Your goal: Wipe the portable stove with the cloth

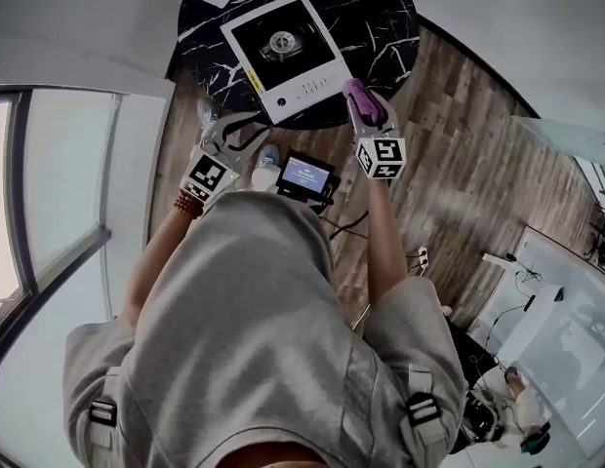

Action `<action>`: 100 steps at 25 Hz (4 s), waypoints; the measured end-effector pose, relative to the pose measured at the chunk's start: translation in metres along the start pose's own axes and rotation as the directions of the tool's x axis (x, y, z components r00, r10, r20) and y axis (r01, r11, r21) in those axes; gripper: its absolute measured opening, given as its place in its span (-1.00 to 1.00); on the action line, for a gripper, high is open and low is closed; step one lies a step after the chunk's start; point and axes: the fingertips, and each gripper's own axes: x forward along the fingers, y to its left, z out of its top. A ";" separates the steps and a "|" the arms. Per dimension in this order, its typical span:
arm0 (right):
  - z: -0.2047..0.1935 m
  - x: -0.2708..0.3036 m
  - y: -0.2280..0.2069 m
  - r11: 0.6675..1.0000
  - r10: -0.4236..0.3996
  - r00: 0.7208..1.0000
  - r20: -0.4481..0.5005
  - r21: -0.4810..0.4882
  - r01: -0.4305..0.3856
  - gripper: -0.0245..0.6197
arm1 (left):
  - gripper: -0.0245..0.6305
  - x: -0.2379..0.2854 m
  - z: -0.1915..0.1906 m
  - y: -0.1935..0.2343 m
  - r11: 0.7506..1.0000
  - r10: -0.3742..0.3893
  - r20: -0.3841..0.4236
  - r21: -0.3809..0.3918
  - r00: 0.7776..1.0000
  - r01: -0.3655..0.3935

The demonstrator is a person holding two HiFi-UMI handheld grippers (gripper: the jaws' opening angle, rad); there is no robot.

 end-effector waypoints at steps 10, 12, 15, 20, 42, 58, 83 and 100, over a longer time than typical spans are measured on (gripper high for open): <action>-0.062 0.082 -0.049 0.999 -0.035 0.975 -0.220 0.030 0.043 -0.39 | -0.46 0.053 -0.094 0.039 0.998 -0.057 -0.142 -0.042 0.988 0.051; -0.063 0.092 -0.052 0.999 -0.031 0.970 -0.240 0.026 0.039 -0.39 | -0.39 0.061 -0.102 0.046 0.998 -0.064 -0.166 -0.040 0.984 0.058; -0.065 0.105 -0.057 0.999 -0.022 0.966 -0.256 0.034 0.032 -0.39 | -0.33 0.073 -0.116 0.046 0.996 -0.090 -0.205 -0.033 0.975 0.085; -0.087 0.117 -0.038 0.999 0.045 0.939 -0.342 -0.010 -0.051 -0.41 | -0.22 0.082 -0.135 0.039 0.993 -0.118 -0.268 -0.036 0.956 0.113; -0.092 0.117 -0.013 0.992 0.080 0.919 -0.387 -0.058 -0.111 -0.46 | -0.07 0.089 -0.158 0.031 0.996 -0.082 -0.345 0.012 0.935 0.092; -0.096 0.115 -0.001 0.986 0.139 0.906 -0.399 -0.034 -0.166 -0.47 | -0.06 0.092 -0.160 0.032 0.996 -0.073 -0.358 0.015 0.931 0.084; -0.102 0.109 0.041 0.944 0.307 0.831 -0.464 0.038 -0.328 -0.47 | -0.06 0.094 -0.158 0.031 0.997 -0.069 -0.364 0.009 0.929 0.077; -0.105 0.109 0.066 0.895 0.434 0.759 -0.485 0.138 -0.423 -0.49 | -0.06 0.095 -0.160 0.030 0.998 -0.065 -0.365 0.002 0.929 0.070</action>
